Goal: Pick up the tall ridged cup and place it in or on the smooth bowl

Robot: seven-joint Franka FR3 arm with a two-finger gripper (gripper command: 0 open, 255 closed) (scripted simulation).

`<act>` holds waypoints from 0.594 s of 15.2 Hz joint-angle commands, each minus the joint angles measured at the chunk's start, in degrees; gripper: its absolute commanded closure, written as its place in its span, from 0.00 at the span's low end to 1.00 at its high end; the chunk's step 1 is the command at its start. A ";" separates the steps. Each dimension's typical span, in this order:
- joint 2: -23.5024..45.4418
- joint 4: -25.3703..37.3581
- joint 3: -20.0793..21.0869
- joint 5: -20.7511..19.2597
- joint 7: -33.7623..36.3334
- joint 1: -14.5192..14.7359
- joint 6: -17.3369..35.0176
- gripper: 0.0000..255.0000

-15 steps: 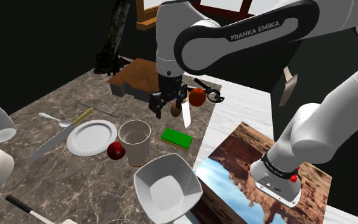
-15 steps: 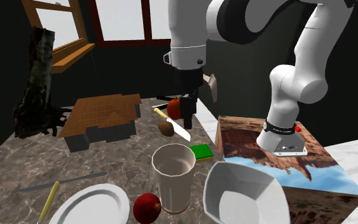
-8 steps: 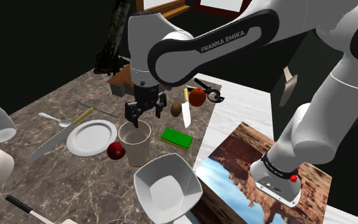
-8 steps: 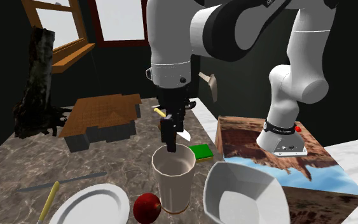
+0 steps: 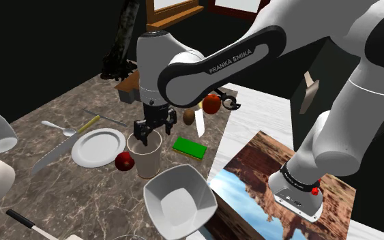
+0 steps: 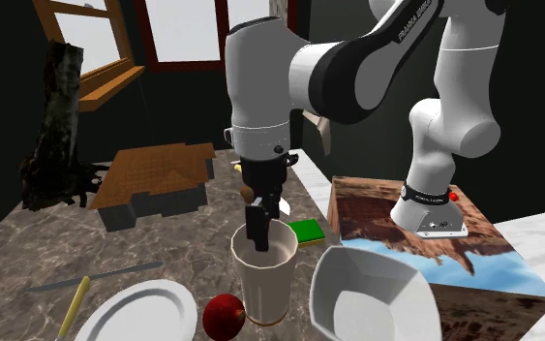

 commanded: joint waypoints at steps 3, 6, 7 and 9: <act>0.08 -0.14 0.01 -0.04 0.06 0.04 0.25 0.00; 0.08 -0.14 0.01 -0.04 0.06 0.03 0.25 0.00; 0.08 -0.14 0.01 -0.04 0.06 0.03 0.25 1.00; 0.08 -0.14 0.01 -0.04 0.06 0.03 0.25 1.00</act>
